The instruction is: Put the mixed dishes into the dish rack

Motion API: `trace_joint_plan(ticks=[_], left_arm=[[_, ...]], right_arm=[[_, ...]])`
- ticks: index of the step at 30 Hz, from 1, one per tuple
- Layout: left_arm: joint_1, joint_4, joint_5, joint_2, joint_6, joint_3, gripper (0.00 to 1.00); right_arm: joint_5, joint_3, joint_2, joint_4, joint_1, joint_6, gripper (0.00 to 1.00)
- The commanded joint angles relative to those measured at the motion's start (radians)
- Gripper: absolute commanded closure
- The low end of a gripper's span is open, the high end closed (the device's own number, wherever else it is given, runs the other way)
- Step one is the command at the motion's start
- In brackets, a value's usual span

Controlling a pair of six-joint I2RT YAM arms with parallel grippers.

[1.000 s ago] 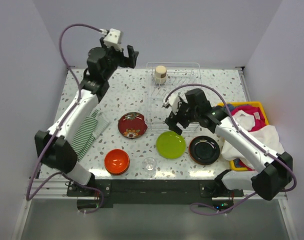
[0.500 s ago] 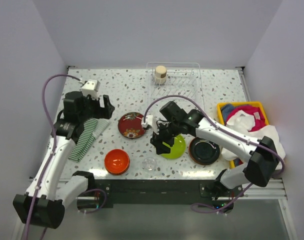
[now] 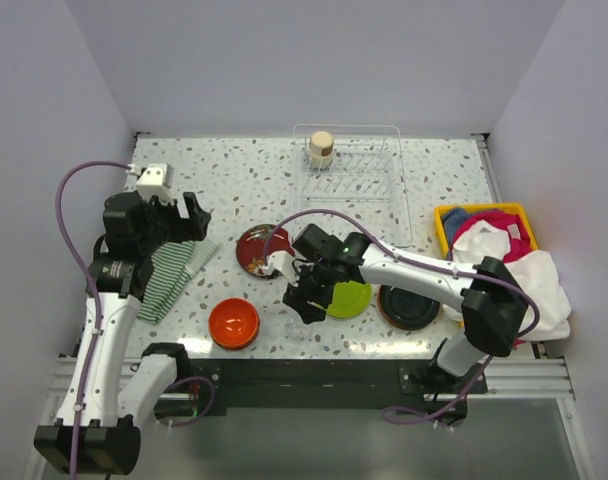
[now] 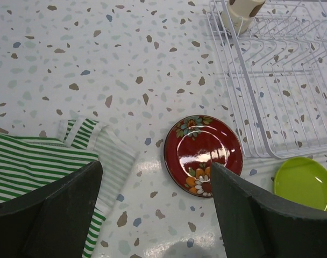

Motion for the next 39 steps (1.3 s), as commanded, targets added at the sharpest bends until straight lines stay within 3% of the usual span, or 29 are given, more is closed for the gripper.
trace_joint_plan(ticks=[1, 13, 16, 20, 23, 28, 32, 33, 36, 39], left_arm=[[0.033, 0.012, 0.032, -0.028, -0.032, 0.029, 0.14], [0.088, 0.026, 0.098, -0.040, -0.115, -0.034, 0.14], [0.096, 0.032, 0.119, -0.037, -0.156, -0.046, 0.14], [0.109, 0.049, 0.177, -0.015, -0.218, -0.054, 0.15], [0.111, 0.103, 0.248, 0.023, -0.290, -0.063, 0.15], [0.125, 0.267, 0.459, 0.156, -0.575, -0.135, 0.13], [0.125, 0.544, 0.610, 0.307, -0.814, -0.179, 0.11], [0.123, 0.571, 0.622, 0.336, -0.866, -0.161, 0.09], [0.123, 0.713, 0.696, 0.445, -0.998, -0.127, 0.00], [0.120, 0.756, 0.755, 0.550, -1.063, -0.065, 0.00]], right_arm=[[0.077, -0.003, 0.024, 0.052, 0.003, 0.043, 0.38], [0.066, -0.049, 0.066, 0.115, 0.035, 0.062, 0.51], [0.059, -0.049, 0.072, 0.120, 0.044, 0.066, 0.63], [0.069, -0.011, 0.057, 0.088, 0.047, 0.053, 1.00], [0.097, 0.028, 0.011, 0.046, 0.046, 0.023, 1.00], [0.209, 0.152, -0.100, 0.031, 0.046, -0.029, 1.00], [0.423, 0.134, -0.232, 0.251, 0.046, -0.067, 1.00], [0.460, 0.111, -0.293, 0.372, 0.046, -0.102, 1.00], [0.533, -0.013, -0.373, 0.594, 0.050, -0.176, 1.00], [0.641, -0.185, -0.443, 0.837, 0.062, -0.263, 1.00]])
